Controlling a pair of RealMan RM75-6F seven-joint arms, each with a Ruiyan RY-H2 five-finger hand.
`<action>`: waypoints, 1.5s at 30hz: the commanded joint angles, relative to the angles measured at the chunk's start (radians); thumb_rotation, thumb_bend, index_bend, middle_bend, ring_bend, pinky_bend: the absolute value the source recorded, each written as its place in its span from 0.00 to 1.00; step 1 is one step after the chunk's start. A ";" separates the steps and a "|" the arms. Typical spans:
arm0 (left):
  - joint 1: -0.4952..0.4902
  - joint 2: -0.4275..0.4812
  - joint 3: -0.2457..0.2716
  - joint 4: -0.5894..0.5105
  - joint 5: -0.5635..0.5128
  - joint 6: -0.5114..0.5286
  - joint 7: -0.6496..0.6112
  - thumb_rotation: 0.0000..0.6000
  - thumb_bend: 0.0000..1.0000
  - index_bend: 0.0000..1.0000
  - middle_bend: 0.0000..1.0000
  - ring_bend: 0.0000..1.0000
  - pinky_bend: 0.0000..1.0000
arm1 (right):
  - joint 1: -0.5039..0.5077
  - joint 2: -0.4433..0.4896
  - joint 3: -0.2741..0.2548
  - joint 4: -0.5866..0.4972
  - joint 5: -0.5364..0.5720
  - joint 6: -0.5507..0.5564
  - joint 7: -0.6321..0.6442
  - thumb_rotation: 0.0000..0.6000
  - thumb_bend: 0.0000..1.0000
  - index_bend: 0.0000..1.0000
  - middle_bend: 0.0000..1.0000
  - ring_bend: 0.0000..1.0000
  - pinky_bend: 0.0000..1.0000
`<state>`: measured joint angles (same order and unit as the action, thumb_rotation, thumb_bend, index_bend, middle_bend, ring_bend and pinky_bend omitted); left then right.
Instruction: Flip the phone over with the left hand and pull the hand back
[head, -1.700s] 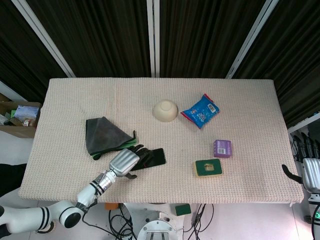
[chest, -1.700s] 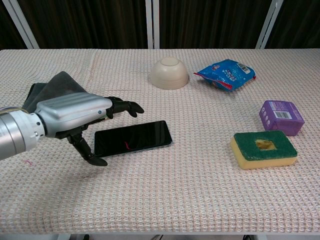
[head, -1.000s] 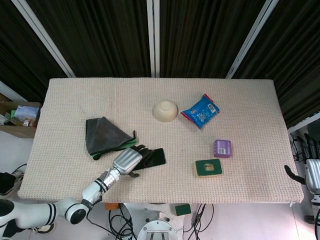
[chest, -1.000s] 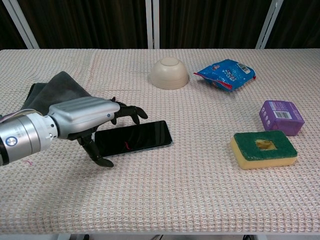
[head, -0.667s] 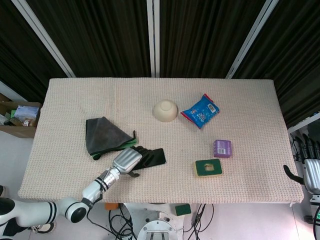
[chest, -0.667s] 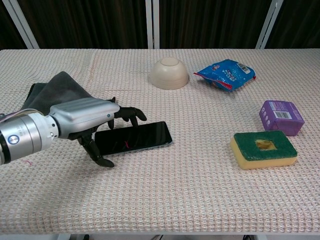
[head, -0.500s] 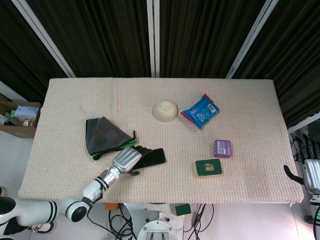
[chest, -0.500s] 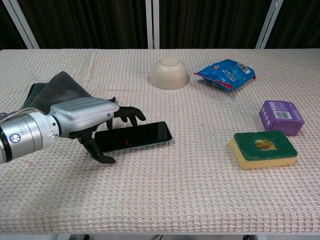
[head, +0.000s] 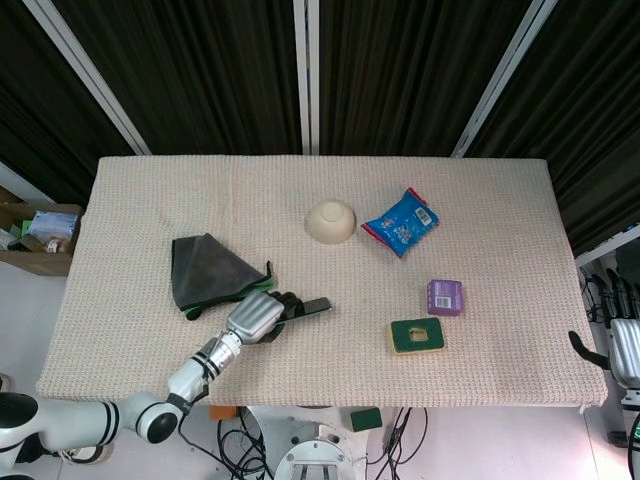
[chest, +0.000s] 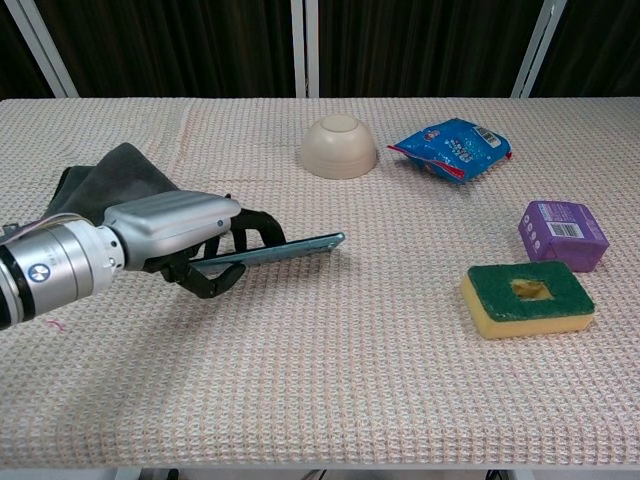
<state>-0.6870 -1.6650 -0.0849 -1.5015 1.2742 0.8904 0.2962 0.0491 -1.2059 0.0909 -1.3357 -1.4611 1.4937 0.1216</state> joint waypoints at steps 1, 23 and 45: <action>0.003 0.012 -0.011 -0.022 0.000 0.002 -0.053 1.00 0.69 0.43 0.51 0.39 0.56 | 0.000 -0.001 0.000 0.002 0.001 -0.001 0.000 1.00 0.27 0.00 0.00 0.00 0.00; -0.055 0.104 -0.026 0.011 0.034 -0.095 -0.268 1.00 0.49 0.01 0.04 0.05 0.27 | 0.007 -0.006 0.007 -0.005 -0.010 0.012 -0.021 1.00 0.28 0.00 0.00 0.00 0.00; 0.461 0.304 0.148 0.122 0.254 0.728 -0.112 1.00 0.03 0.08 0.09 0.04 0.22 | -0.002 -0.045 0.000 0.056 -0.041 0.063 -0.029 1.00 0.29 0.00 0.00 0.00 0.00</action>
<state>-0.2744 -1.3983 0.0282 -1.4072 1.5326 1.5910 0.2165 0.0494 -1.2556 0.0970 -1.2708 -1.5057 1.5658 0.1026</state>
